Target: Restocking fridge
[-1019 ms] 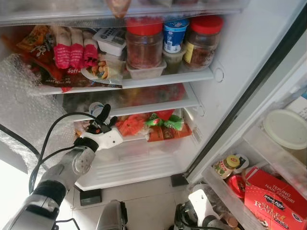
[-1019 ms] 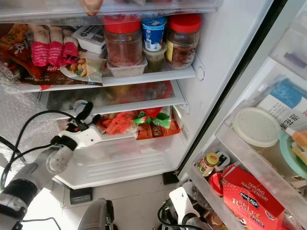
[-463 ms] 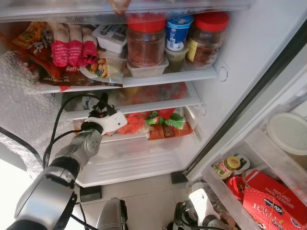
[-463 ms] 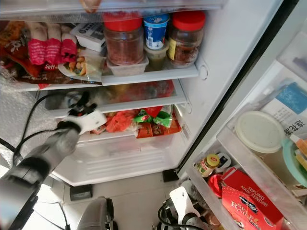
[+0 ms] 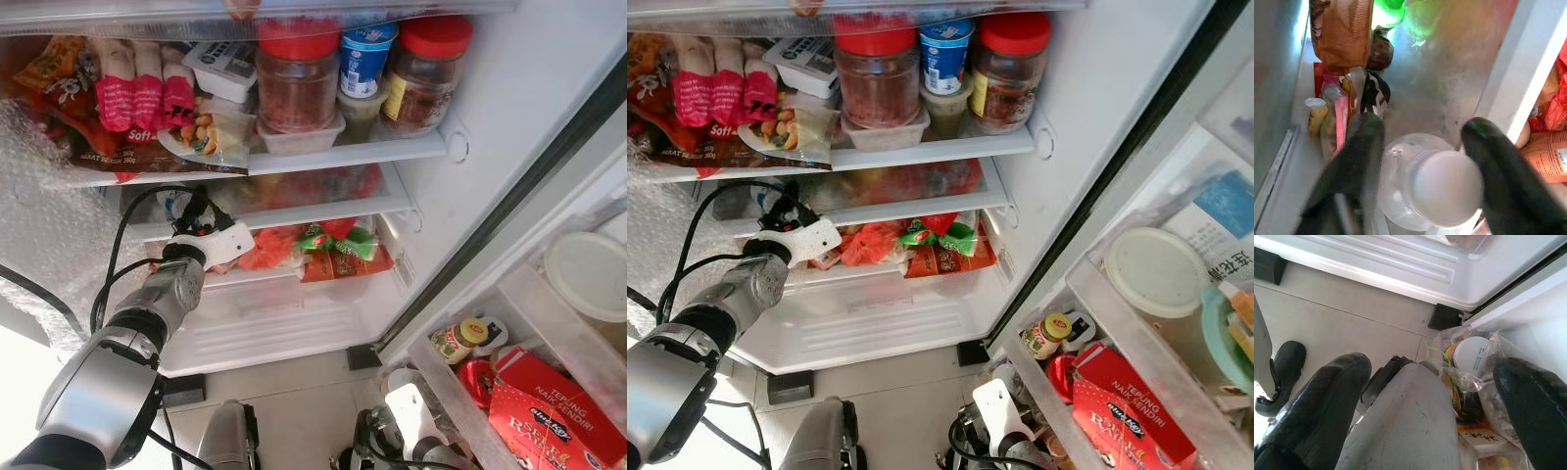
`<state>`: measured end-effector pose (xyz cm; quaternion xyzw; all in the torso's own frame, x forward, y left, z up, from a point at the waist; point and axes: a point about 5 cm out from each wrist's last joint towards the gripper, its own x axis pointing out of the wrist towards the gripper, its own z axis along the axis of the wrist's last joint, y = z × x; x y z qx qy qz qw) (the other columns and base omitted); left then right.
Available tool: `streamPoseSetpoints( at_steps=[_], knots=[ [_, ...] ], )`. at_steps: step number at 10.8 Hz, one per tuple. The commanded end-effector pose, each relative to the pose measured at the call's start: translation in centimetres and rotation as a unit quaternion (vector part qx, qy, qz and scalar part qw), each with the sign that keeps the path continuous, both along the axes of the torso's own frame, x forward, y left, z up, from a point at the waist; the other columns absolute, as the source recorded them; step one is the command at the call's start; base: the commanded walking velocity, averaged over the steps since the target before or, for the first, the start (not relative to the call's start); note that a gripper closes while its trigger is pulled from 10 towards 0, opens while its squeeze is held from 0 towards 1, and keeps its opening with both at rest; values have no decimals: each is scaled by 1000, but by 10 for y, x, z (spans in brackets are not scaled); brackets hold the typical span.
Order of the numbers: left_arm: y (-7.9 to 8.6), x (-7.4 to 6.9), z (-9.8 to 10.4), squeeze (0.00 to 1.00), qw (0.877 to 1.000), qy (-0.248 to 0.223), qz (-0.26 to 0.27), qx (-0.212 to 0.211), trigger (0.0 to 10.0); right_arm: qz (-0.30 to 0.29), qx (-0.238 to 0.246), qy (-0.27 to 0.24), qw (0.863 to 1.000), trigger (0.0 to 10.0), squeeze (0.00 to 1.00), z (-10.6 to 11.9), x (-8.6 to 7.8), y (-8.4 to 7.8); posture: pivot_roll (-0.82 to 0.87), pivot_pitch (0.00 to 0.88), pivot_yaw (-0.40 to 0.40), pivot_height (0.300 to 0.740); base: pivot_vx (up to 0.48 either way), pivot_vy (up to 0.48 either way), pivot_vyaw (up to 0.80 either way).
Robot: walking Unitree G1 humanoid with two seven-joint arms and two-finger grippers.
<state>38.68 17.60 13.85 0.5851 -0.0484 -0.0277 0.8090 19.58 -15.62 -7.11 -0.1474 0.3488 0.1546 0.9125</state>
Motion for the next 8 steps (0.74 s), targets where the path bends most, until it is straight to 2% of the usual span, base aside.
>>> streamPoseSetpoints(
  at_steps=[1, 2, 3, 4, 5, 7, 8],
  knots=[
    [1, -1, -1, 1000, 1000, -3, 3, -7, 10000, -12, -17, 123, 992, 10000, 0, -30, -62, -9, -22, 239, -66, 634, 0, 0, 0],
    [2, 0, 2, 1000, 1000, -4, 1, -29, 10000, -11, -21, 122, 992, 10000, 0, -30, -60, -11, -24, 236, -64, 634, 0, 0, 0],
    [-2, 2, 7, 1000, 993, 12, -11, -117, 10000, -18, -22, 123, 992, 10000, 0, -30, -60, -14, -23, 232, -63, 634, 0, 0, 0],
    [-6, 3, 12, 1000, 982, 21, -27, -183, 10000, -18, -23, 123, 992, 10000, 0, -30, -60, -14, -22, 231, -61, 634, 0, 0, 0],
    [-11, 3, 14, 1000, 979, 22, -53, -193, 10000, -17, -22, 122, 992, 10000, 0, -30, -60, -13, -15, 228, -63, 634, 0, 0, 0],
    [-23, -5, 12, 1000, 974, 22, -127, -186, 10000, -17, -20, 120, 992, 10000, 0, -29, -58, -11, -10, 224, -62, 634, 0, 0, 0],
    [-44, -19, 10, 0, 947, 53, -241, -206, 10000, -16, -21, 119, 993, 10000, 0, -29, -57, -11, -7, 223, -61, 634, 0, 0, 0]
  ],
)
